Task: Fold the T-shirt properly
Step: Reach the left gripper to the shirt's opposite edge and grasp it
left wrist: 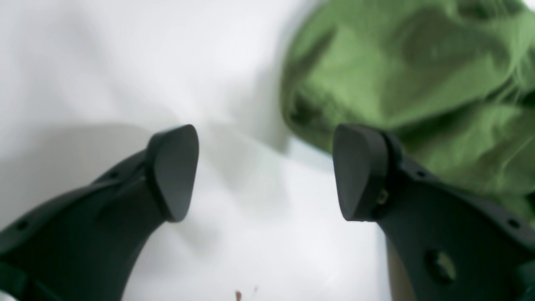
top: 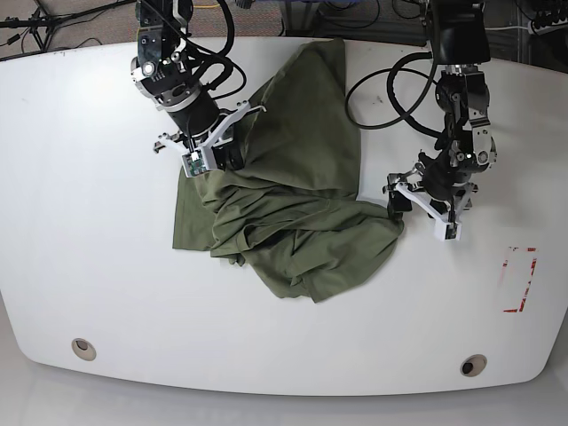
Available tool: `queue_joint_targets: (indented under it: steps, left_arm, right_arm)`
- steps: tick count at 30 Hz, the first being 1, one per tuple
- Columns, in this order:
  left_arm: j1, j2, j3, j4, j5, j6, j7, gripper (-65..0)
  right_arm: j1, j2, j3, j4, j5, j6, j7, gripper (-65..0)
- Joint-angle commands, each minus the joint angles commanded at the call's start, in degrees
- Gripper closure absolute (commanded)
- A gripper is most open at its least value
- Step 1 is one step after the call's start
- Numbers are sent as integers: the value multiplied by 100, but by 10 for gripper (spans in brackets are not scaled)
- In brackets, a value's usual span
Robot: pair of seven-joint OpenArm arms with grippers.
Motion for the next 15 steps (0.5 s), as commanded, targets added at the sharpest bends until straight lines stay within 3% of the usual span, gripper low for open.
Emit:
queue_joint_targets:
  steps: [8, 10, 15]
  left_arm:
    - [-48, -12, -28, -168, -45, -38, 41, -455]
    - [-125, -52, -30, -554, -183, -219, -58, -466]
    - [-167, -65, -19, -651, -217, -302, -59, -467]
  right_arm:
    - [-3, -5, 2, -18, 3, -3, 2, 0]
    - [35, -33, -33, 40, -13, 33, 29, 0]
    - [36, -36, -33, 41, -8, 33, 25, -1]
